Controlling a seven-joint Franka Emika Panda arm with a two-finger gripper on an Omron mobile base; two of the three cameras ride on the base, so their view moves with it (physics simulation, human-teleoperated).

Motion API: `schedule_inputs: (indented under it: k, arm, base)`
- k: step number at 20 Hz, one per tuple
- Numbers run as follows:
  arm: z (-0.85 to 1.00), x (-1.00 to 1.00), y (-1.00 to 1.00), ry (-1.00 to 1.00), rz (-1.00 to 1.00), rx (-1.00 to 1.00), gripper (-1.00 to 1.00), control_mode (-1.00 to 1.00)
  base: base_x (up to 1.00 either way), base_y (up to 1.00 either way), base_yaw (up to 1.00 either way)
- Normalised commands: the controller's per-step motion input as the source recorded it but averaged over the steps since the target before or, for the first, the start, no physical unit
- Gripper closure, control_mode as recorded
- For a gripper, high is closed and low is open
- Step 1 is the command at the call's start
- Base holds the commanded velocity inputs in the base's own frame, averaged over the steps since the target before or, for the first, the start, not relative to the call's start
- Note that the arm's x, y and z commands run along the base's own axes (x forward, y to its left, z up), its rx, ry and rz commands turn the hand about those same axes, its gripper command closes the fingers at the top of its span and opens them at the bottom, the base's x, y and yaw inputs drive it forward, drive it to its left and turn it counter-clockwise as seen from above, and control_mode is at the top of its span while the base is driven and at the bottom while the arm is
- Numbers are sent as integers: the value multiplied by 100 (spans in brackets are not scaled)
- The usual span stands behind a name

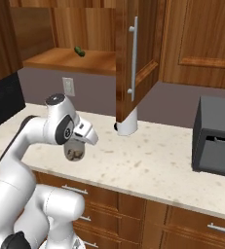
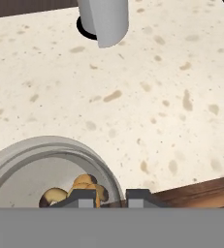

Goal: Pick the candle and jar from the dining table and place them in the open cabinet. Close the cabinet after placing the objects.

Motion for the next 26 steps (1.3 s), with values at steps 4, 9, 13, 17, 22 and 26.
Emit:
schedule_inputs:
  k: [4,9,13,17,22,26]
  arm:
    - [63,0,0,-1,-8,1,100,-100]
    - [69,0,0,-5,-11,0,100,-100]
    - [58,4,0,-1,-15,0,100,-100]
    - [64,4,0,0,-17,0,100,-100]
    - [60,2,0,-2,-15,0,100,-100]
    - [43,7,0,-8,-8,0,100,-100]
  base:
    - [0,0,0]
    - [0,0,0]
    - [0,0,0]
    - [0,0,0]
    - [0,0,0]
    - [0,0,0]
